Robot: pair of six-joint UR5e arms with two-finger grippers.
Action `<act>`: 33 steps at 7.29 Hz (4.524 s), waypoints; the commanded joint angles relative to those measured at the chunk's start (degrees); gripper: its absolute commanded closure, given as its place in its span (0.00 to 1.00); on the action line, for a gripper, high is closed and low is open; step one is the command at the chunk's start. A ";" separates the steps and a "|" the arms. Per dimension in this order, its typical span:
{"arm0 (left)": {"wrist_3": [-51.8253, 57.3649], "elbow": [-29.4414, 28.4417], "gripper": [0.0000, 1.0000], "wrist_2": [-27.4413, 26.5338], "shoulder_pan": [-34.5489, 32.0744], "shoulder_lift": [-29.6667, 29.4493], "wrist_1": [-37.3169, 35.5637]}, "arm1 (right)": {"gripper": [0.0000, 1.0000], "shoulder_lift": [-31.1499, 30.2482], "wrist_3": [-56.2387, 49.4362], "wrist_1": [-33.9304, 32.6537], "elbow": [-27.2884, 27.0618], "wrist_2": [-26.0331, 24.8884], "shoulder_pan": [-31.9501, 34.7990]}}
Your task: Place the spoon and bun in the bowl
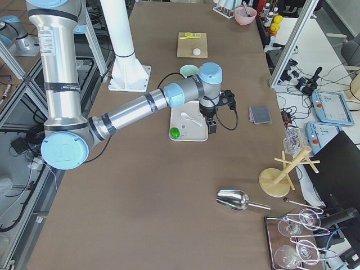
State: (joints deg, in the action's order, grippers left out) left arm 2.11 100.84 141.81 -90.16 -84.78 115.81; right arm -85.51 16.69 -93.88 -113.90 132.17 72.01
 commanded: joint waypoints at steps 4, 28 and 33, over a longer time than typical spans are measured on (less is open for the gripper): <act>-0.79 0.06 0.01 0.05 0.60 0.05 0.21 | 0.03 1.49 44.94 17.41 3.59 -26.91 -29.07; -0.79 0.06 0.01 0.23 0.77 0.67 0.39 | 0.97 45.52 101.61 -7.19 23.20 -60.27 -56.63; -7.25 1.37 0.01 0.14 1.64 0.06 0.30 | 0.01 46.22 92.80 -10.18 20.32 -58.98 -50.68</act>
State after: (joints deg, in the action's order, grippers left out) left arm -1.11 101.25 142.01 -89.18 -84.33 116.13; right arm -39.06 114.97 -103.62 -91.56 71.62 18.38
